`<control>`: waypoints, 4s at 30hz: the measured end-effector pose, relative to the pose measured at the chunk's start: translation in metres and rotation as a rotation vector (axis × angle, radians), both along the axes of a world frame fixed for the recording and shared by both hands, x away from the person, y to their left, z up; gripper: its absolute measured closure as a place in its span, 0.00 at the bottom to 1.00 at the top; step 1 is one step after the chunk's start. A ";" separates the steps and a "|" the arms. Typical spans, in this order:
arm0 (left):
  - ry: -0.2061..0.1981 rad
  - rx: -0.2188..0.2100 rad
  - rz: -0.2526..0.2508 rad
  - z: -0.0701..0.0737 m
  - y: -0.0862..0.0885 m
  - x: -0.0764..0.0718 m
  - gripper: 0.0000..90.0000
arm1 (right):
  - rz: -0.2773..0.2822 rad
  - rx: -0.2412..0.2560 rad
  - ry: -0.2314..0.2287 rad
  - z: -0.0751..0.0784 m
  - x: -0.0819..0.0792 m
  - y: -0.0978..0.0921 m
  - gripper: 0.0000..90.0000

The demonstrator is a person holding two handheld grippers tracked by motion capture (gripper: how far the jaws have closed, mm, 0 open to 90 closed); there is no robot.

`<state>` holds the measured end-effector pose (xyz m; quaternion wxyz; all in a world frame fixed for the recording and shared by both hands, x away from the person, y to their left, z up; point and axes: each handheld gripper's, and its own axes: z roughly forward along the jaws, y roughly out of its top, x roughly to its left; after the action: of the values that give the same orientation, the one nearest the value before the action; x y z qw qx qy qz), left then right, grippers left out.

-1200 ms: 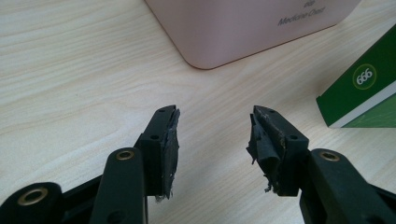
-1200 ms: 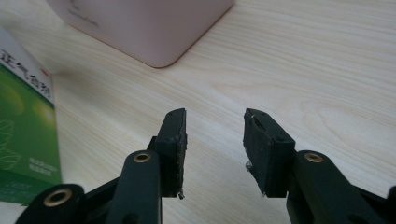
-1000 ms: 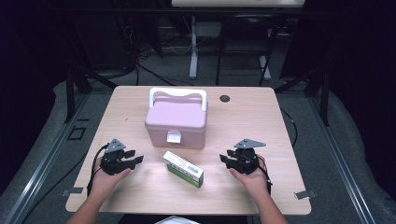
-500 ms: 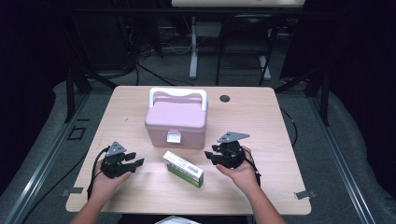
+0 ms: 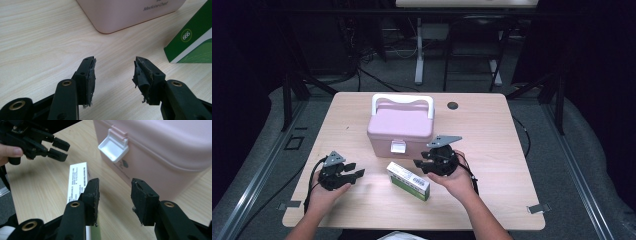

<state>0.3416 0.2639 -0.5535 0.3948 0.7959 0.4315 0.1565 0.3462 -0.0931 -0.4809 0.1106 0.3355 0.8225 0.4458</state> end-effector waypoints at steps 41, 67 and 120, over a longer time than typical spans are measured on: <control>-0.003 -0.010 0.044 0.000 0.014 -0.002 0.56 | 0.162 -0.110 0.059 -0.024 -0.010 0.042 0.68; -0.016 -0.015 0.062 0.000 0.018 -0.002 0.56 | 0.087 -0.134 0.057 -0.020 -0.007 0.007 0.69; -0.017 -0.008 0.082 0.000 0.016 -0.002 0.55 | -0.332 -0.226 0.082 -0.011 -0.002 -0.179 0.68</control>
<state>0.3394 0.2795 -0.5534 0.3945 0.7747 0.4612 0.1776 0.3447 -0.2725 -0.4918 0.1858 0.4696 0.8046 0.3123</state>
